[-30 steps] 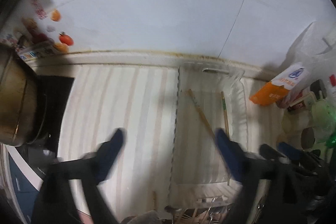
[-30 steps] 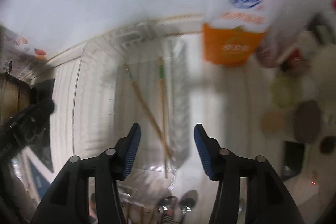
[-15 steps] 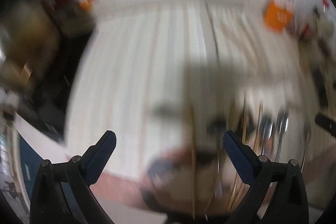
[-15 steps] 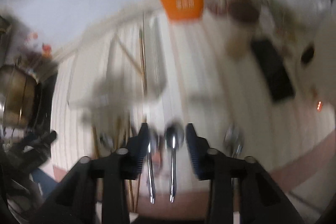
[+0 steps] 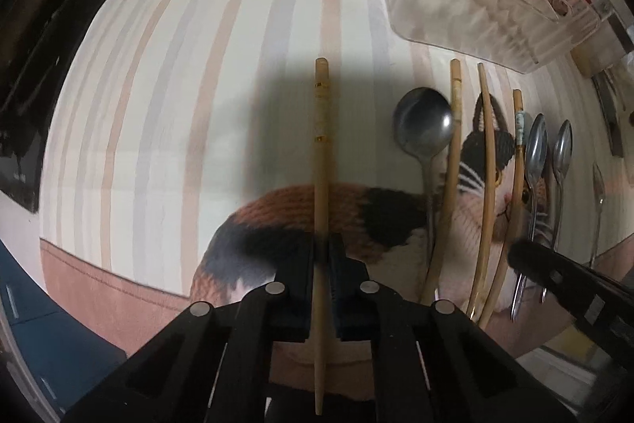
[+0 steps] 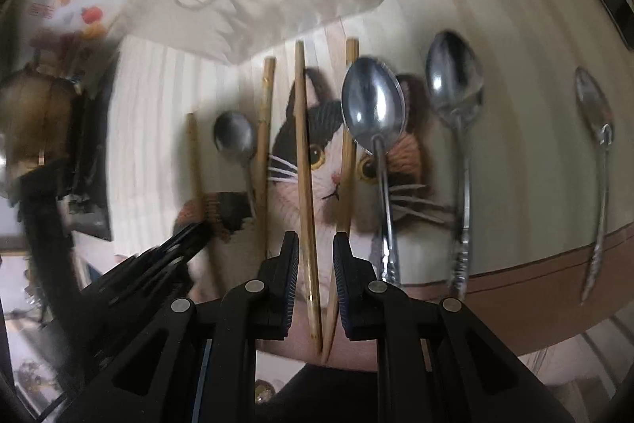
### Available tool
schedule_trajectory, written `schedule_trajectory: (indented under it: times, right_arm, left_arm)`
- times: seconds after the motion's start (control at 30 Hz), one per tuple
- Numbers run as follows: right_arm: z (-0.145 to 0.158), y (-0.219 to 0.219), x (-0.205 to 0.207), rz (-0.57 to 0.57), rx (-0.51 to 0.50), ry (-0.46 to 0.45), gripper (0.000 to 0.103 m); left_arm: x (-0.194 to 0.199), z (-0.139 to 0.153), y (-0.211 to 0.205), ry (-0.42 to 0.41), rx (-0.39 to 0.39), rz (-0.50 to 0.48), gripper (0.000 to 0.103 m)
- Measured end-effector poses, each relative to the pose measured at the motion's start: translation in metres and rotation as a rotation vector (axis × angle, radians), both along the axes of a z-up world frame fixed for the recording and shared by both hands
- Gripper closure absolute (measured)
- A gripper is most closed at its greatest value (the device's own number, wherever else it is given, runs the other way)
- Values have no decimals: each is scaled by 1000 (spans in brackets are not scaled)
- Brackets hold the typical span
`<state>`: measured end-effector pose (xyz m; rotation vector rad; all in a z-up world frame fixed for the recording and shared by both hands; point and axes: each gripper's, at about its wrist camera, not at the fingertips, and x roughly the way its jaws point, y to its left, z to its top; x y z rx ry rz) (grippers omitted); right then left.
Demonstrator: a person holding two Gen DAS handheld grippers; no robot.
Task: Organize utensils
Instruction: 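Grasp a chopstick with the left tool while the right tool grasps another chopstick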
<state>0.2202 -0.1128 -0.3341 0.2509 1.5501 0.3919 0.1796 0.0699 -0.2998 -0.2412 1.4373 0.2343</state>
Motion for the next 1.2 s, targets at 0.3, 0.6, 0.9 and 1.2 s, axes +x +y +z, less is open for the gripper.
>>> schedule_trajectory:
  times: [0.3, 0.6, 0.9, 1.2]
  right_arm:
    - [-4, 39, -19, 104, -274, -170, 96]
    - [-8, 23, -30, 215, -385, -141, 95]
    - [-8, 28, -35, 188, -416, -158, 96]
    - [18, 25, -24, 156, -280, -171, 96]
  left_arm:
    - [-20, -2, 11, -13, -3, -7, 98]
    - [-27, 0, 12, -25, -22, -10, 93]
    - [-22, 1, 2, -16, 33, -53, 99]
    - [-39, 41, 29, -67, 39, 8, 99]
